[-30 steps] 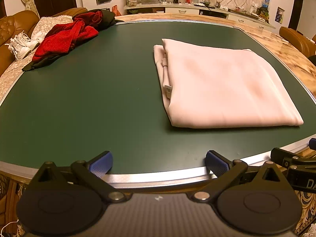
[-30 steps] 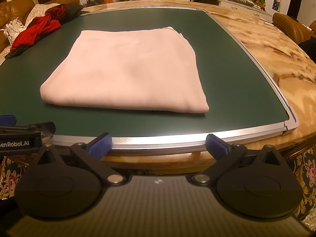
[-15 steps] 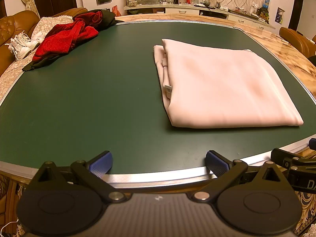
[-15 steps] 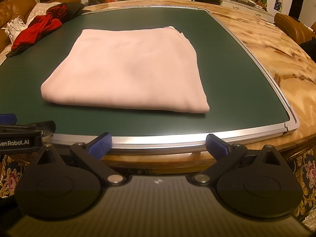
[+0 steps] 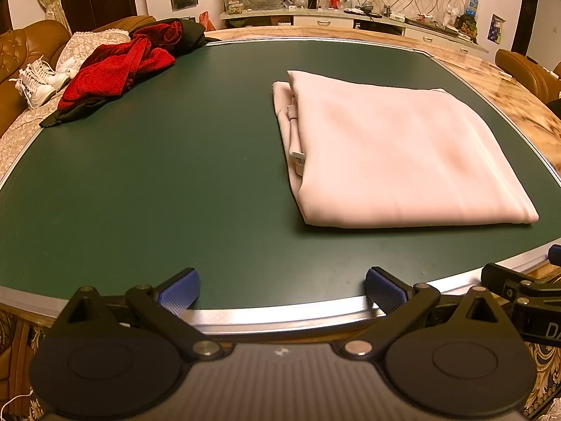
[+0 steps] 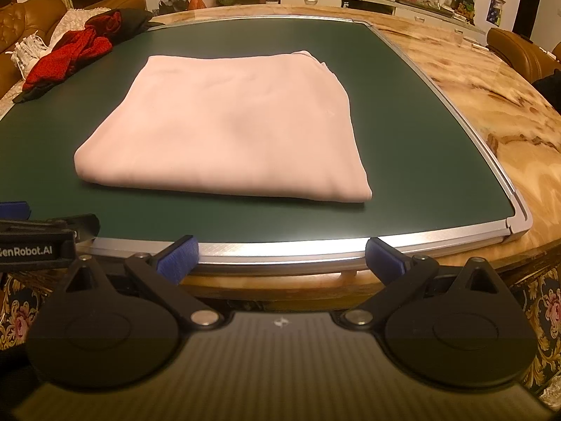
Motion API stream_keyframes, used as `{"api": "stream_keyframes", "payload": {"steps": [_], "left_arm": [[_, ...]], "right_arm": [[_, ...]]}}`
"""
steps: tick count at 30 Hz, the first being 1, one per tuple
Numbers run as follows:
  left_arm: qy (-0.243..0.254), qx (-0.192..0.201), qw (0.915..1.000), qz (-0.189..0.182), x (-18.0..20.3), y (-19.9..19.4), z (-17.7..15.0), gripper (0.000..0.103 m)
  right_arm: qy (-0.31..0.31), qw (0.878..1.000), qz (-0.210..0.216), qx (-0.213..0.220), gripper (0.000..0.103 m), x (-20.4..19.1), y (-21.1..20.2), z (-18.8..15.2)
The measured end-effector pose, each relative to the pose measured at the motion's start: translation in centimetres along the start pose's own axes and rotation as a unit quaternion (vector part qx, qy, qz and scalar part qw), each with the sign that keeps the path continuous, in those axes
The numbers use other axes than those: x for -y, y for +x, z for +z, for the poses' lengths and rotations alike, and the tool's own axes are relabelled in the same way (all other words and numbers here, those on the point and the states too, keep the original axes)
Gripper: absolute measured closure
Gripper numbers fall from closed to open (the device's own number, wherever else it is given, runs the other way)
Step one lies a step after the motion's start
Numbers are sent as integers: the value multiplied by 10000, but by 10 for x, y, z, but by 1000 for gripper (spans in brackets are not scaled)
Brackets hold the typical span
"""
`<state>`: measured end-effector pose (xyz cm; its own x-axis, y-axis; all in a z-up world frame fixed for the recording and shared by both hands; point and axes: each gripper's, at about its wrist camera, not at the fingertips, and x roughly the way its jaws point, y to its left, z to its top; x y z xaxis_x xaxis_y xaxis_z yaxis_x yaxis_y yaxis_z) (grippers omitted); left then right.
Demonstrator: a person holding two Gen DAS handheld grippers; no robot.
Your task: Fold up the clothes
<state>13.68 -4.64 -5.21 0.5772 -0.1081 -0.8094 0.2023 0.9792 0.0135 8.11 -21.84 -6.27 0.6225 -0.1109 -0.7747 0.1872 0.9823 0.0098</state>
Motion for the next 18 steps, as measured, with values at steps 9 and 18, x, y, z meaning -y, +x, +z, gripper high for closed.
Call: {"api": "stream_keyframes", "payload": {"steps": [9,18], "left_arm": [[-4,39,10000,-1,0,0,-1,0],[2,51,10000,-4,0,0,-2,0]], "right_arm": [[10,10000,-2,47,0,0,1,0],[19,10000,-8,92,0,0,1,-1]]}}
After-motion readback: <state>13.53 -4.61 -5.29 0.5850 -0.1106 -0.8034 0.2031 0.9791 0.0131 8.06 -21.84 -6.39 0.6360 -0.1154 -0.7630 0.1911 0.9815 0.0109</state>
